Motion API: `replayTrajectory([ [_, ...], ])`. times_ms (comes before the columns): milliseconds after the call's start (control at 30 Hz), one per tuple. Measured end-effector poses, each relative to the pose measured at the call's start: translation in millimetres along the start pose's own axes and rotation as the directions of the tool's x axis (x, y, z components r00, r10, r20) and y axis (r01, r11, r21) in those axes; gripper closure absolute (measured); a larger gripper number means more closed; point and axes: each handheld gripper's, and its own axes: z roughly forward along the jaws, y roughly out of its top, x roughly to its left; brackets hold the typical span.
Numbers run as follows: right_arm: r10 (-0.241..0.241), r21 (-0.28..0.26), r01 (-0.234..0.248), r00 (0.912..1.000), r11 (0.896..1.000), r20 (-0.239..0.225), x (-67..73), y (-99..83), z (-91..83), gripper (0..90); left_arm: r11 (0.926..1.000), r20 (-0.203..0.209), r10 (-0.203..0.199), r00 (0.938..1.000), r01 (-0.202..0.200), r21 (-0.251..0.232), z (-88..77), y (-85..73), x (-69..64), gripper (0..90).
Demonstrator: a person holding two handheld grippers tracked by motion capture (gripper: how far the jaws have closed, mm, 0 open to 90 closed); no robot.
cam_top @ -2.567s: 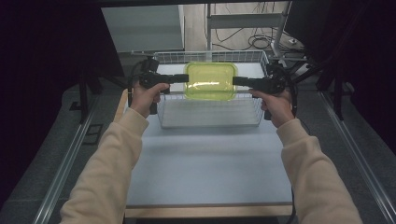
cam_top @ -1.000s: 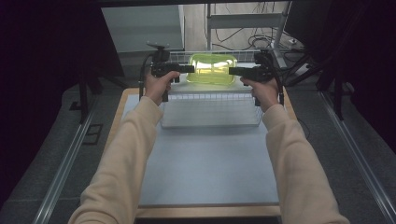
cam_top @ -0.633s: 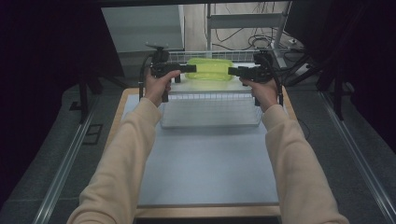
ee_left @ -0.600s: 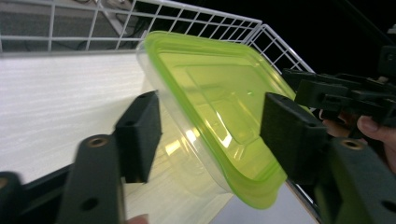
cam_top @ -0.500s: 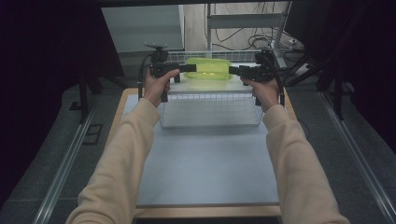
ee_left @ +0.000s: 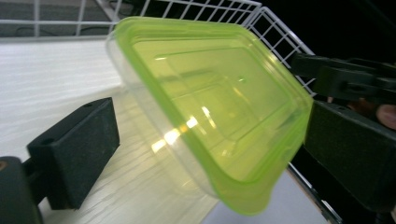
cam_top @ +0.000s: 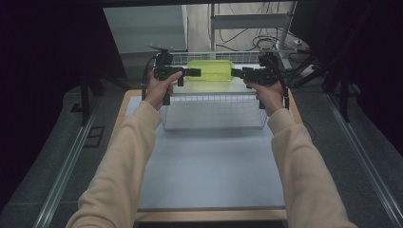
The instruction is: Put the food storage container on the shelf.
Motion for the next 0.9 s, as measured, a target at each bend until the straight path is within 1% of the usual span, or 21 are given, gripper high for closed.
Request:
replayTrajectory([
  [100,-0.006,-0.003,0.006,1.0,1.0,-0.005,2.4,-1.0,-0.4,41.3,1.0,-0.002,0.004,1.0,-0.004,-0.009,-5.7,0.3,0.2,2.8],
  [133,-0.008,-0.004,0.008,0.9999,1.0,-0.013,3.5,-1.2,-2.8,40.0,0.9999,-0.004,0.008,1.0,-0.008,-0.015,-7.9,0.5,-0.7,3.1],
  [167,-0.008,-0.003,0.008,0.9998,1.0,-0.016,4.2,-1.3,-4.2,39.4,0.9996,-0.003,0.015,0.9999,-0.015,-0.025,-13.9,0.5,-2.1,3.5],
  [200,-0.01,-0.006,0.01,0.9997,1.0,-0.02,4.7,-1.4,-5.7,39.1,0.9995,0.001,0.024,0.9997,-0.024,-0.023,-17.9,0.1,-2.4,4.5],
  [233,-0.01,-0.006,0.01,0.9997,1.0,-0.02,4.7,-1.4,-5.7,39.1,0.9995,0.001,0.024,0.9997,-0.024,-0.023,-17.9,0.1,-2.4,4.9],
  [300,-0.019,-0.007,0.018,0.9994,1.0,-0.028,5.6,-1.7,-9.4,38.5,0.9989,0.002,0.031,0.9995,-0.031,-0.034,-23.0,-2.4,-6.2,5.3],
  [367,-0.026,-0.013,0.026,0.9989,1.0,-0.037,6.0,-1.9,-13.9,37.6,0.998,-0.005,0.055,0.9985,-0.055,-0.03,-28.2,-5.7,-10.2,5.4],
  [433,-0.034,-0.018,0.033,0.9982,0.999,-0.049,6.3,-2.7,-17.9,36.7,0.9973,0.006,0.064,0.9979,-0.064,-0.036,-33.2,-8.9,-14.6,5.9],
  [467,-0.042,-0.015,0.041,0.9972,0.999,-0.063,7.4,-4.2,-22.2,35.4,0.9965,0.009,0.071,0.9975,-0.07,-0.045,-38.4,-12.2,-19.3,6.8],
  [500,-0.042,-0.015,0.041,0.9972,0.999,-0.063,7.4,-4.2,-22.2,35.4,0.9965,0.009,0.071,0.9975,-0.07,-0.045,-38.4,-12.2,-19.3,7.4],
  [533,-0.05,-0.007,0.05,0.9959,0.999,-0.076,9.3,-5.7,-26.7,34.4,0.9959,0.007,0.075,0.9972,-0.074,-0.052,-40.7,-14.1,-21.8,7.6],
  [567,-0.05,-0.007,0.05,0.9959,0.999,-0.076,9.3,-5.7,-26.7,34.4,0.9952,0.003,0.085,0.9964,-0.084,-0.049,-43.3,-16.1,-23.7,7.6],
  [600,-0.06,-0.014,0.059,0.9946,0.998,-0.084,11.9,-9.5,-32.3,33.7,0.9945,-0.002,0.09,0.9959,-0.09,-0.054,-45.7,-18.5,-25.9,7.9],
  [633,-0.06,-0.014,0.059,0.9946,0.998,-0.084,11.9,-9.5,-32.3,33.7,0.9942,-0.001,0.092,0.9958,-0.092,-0.057,-48.1,-21.1,-27.6,7.9],
  [667,-0.07,-0.02,0.069,0.9938,0.997,-0.086,12.7,-11.8,-34.8,33.5,0.9933,-0.003,0.099,0.9951,-0.099,-0.061,-50.8,-23.7,-29.3,8.2],
  [767,-0.089,-0.019,0.088,0.9913,0.996,-0.097,15.4,-20.2,-42.2,32.4,0.9882,-0.02,0.138,0.9902,-0.139,-0.064,-60.1,-33.2,-36.3,9.0],
  [800,-0.1,-0.016,0.099,0.9891,0.995,-0.108,17.3,-27.3,-47.5,31.8,0.9865,0.003,0.151,0.9885,-0.151,-0.064,-66.4,-41.6,-39.3,9.1],
  [833,-0.1,-0.016,0.099,0.9891,0.995,-0.108,17.3,-27.3,-47.5,31.8,0.9865,0.003,0.151,0.9885,-0.151,-0.064,-66.4,-41.6,-39.3,9.0],
  [867,-0.114,-0.012,0.113,0.9863,0.994,-0.119,19.1,-36.2,-52.7,31.7,0.9849,0.023,0.163,0.9863,-0.161,-0.062,-71.9,-51.4,-40.1,9.0],
  [900,-0.114,-0.012,0.113,0.9863,0.994,-0.119,19.1,-36.2,-52.7,31.7,0.9849,0.023,0.163,0.9863,-0.161,-0.062,-71.9,-51.4,-40.1,9.0],
])
